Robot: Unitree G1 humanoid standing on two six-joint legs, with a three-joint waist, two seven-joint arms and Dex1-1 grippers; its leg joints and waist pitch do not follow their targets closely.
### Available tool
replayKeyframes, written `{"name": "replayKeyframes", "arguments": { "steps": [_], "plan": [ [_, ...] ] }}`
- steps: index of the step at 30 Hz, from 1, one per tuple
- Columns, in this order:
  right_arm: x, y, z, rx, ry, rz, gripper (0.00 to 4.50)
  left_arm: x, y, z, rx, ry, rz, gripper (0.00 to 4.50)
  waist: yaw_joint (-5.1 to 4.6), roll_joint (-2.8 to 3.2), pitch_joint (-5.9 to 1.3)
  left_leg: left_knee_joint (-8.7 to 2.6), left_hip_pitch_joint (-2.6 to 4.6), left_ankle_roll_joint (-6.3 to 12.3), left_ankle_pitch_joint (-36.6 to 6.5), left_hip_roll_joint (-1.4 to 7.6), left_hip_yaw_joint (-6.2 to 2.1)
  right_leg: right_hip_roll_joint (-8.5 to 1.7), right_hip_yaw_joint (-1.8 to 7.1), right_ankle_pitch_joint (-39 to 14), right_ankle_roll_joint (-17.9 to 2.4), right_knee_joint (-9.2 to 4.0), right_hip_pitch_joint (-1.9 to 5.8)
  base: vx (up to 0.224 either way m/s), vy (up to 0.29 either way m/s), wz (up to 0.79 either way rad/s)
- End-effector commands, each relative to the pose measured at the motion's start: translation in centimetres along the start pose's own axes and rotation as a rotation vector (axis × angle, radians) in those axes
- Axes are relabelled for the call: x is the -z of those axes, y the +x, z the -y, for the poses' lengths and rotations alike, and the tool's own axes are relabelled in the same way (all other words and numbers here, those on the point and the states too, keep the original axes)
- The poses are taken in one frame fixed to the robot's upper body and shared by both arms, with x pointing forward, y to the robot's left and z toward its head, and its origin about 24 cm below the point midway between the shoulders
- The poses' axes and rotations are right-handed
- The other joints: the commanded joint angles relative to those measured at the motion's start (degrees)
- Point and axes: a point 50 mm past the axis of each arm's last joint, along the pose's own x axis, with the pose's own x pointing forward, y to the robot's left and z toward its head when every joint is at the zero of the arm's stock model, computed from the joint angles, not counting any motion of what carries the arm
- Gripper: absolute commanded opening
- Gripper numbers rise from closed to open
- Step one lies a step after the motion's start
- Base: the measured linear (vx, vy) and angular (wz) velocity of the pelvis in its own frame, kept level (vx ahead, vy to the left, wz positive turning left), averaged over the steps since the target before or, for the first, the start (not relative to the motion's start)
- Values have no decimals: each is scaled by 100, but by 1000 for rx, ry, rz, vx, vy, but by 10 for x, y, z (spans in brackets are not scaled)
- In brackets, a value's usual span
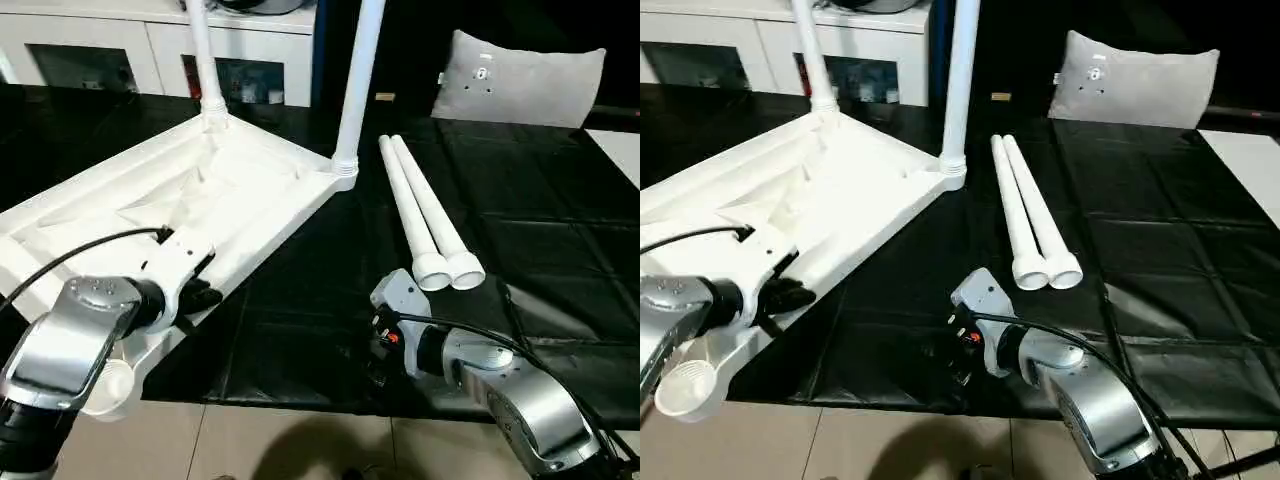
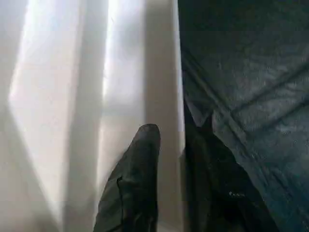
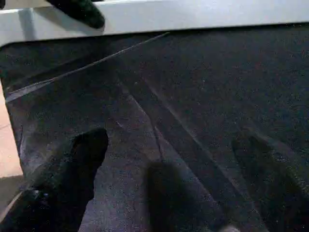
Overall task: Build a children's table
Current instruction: Rotate table base
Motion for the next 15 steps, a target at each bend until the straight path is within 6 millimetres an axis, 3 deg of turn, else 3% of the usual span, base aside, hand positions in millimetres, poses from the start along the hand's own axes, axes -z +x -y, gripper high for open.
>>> {"name": "replayKeyframes", "arguments": {
  "steps": [1, 5, 7, 9, 13, 15],
  "plan": [
    [-1, -2, 1, 3, -13, -3, 450, 0, 0, 1, 3, -9, 8, 69, 0, 87, -280, -432, -4, 20, -1712, 26, 10, -313, 217, -2690, -546, -564, 221, 0, 0, 0],
    [-1, -2, 0, 4, -15, -5, 450, -1, 4, 1, 2, -42, 40, 32, 13, 87, -297, -431, 2, 20, -1671, 38, 15, -309, 217, -2500, -614, -553, 232, 0, 0, 0],
    [-1, -2, 1, 5, -15, -5, 450, -1, 5, 1, -3, -43, 41, 11, 14, 73, -296, -433, -22, 34, -1634, 22, 15, -310, 215, -2513, -582, -550, 250, 0, 0, 0],
    [-1, -1, 1, 7, -15, -4, 450, -3, 8, 1, -3, -65, 60, 11, 15, 78, -292, -426, -1, 37, -1685, 25, 19, -309, 212, -2627, -551, -568, 229, 0, 0, 0],
    [-2, -2, 3, 19, -19, -3, 450, -21, 20, 7, 22, -98, 129, 11, 60, 69, -291, -401, 50, 53, -1806, 10, 32, -300, 199, -3011, -395, -638, 177, 0, 0, 0],
    [-2, -2, 5, 24, -23, -4, 450, -37, 33, 13, 49, -128, 179, 11, 92, 70, -302, -410, 26, 47, -1758, 16, 19, -311, 188, -2982, -361, -640, 203, 0, 0, 0]
  ]
}}
